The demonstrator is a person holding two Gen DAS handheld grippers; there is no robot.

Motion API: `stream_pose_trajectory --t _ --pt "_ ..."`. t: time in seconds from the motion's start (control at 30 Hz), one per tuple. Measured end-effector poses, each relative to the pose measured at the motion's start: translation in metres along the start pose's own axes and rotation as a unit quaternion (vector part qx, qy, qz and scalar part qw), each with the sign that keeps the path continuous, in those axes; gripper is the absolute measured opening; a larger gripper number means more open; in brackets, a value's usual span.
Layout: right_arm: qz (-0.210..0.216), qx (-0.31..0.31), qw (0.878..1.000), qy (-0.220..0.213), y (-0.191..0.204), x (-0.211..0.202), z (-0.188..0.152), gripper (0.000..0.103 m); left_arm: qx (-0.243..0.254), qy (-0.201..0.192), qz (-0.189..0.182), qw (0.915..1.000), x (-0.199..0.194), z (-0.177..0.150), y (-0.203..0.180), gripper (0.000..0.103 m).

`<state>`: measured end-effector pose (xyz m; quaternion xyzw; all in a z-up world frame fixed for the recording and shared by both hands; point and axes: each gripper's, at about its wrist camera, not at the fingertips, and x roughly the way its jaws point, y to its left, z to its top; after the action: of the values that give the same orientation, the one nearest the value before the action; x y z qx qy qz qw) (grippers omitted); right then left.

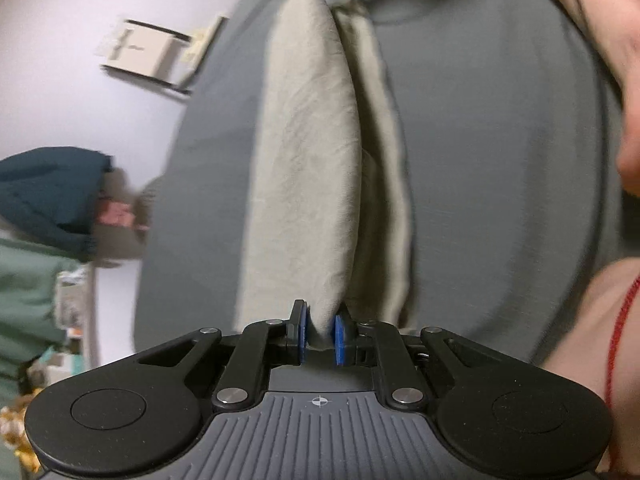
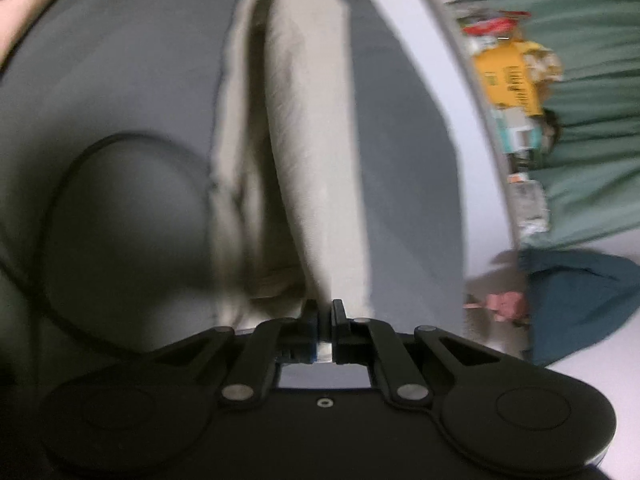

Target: Fold clothes

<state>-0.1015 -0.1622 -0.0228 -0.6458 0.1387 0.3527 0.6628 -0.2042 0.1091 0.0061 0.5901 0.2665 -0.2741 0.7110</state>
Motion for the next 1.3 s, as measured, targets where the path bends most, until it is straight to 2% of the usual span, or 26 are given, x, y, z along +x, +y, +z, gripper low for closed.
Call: stream_pose_trajectory --t 0.27,0.37,0.47,0.57,0.63,0.67,0.73,0.77,0.87,0.93,0.97,1.0,1.07,1.13,1.17,1.2,1.23,1.3 --pt "0.047 -0.005 0.999 0.004 0.004 0.005 -0.004 0.006 -0.048 -0.008 -0.049 0.9976 0.003 -0.014 0.006 0.014" --pt "0.064 0.004 0.998 0.003 0.004 0.007 -0.005 0.006 -0.059 -0.006 -0.062 0.9963 0.019 -0.016 0.019 0.014" --pt "0.075 0.016 0.997 0.002 0.005 0.010 -0.005 0.006 -0.080 -0.003 -0.060 0.9950 0.037 -0.017 0.031 0.014" --pt "0.068 0.018 0.997 0.007 0.007 0.010 -0.004 0.011 -0.098 -0.002 -0.054 0.9937 0.040 -0.019 0.031 0.020" --pt "0.076 0.036 0.996 0.008 -0.001 0.003 -0.006 0.021 -0.116 -0.004 -0.054 0.9918 0.040 -0.022 0.034 0.024" --pt "0.082 0.048 0.995 0.008 -0.005 -0.001 -0.008 0.024 -0.133 -0.006 -0.057 0.9895 0.037 -0.025 0.039 0.036" --pt "0.107 0.088 0.990 0.001 -0.022 -0.016 -0.015 0.032 -0.167 -0.015 -0.057 0.9843 0.030 -0.031 0.049 0.087" --pt "0.119 0.108 0.987 -0.004 -0.031 -0.025 -0.019 0.033 -0.184 -0.022 -0.051 0.9814 0.024 -0.035 0.053 0.090" --pt "0.134 0.161 0.978 -0.003 -0.057 -0.051 -0.044 0.038 -0.235 -0.044 -0.034 0.9703 0.007 -0.047 0.066 0.090" --pt "0.121 0.193 0.973 0.020 -0.076 -0.061 -0.069 0.039 -0.276 -0.061 -0.024 0.9588 -0.002 -0.053 0.077 0.090" --pt "0.107 0.206 0.972 0.039 -0.084 -0.063 -0.081 0.039 -0.309 -0.075 -0.025 0.9478 -0.002 -0.055 0.086 0.090" --pt "0.080 0.217 0.970 0.068 -0.091 -0.063 -0.094 0.039 -0.344 -0.091 -0.029 0.9343 0.000 -0.055 0.096 0.090" --pt "-0.001 0.219 0.966 0.140 -0.102 -0.054 -0.112 0.040 -0.410 -0.122 -0.034 0.9032 0.003 -0.056 0.114 0.090" --pt "-0.086 0.184 0.959 0.200 -0.107 -0.043 -0.121 0.040 -0.465 -0.144 -0.039 0.8724 0.012 -0.051 0.124 0.090" --pt "-0.124 0.158 0.956 0.215 -0.107 -0.038 -0.122 0.041 -0.492 -0.154 -0.042 0.8560 0.018 -0.048 0.129 0.090" --pt "-0.153 0.145 0.953 0.215 -0.107 -0.033 -0.120 0.045 -0.513 -0.160 -0.049 0.8419 0.026 -0.043 0.132 0.090" --pt "-0.158 0.158 0.954 0.201 -0.107 -0.028 -0.112 0.046 -0.524 -0.159 -0.057 0.8347 0.037 -0.037 0.134 0.090" --pt "-0.122 0.222 0.955 0.156 -0.106 -0.018 -0.090 0.046 -0.537 -0.152 -0.075 0.8266 0.060 -0.025 0.134 0.090"
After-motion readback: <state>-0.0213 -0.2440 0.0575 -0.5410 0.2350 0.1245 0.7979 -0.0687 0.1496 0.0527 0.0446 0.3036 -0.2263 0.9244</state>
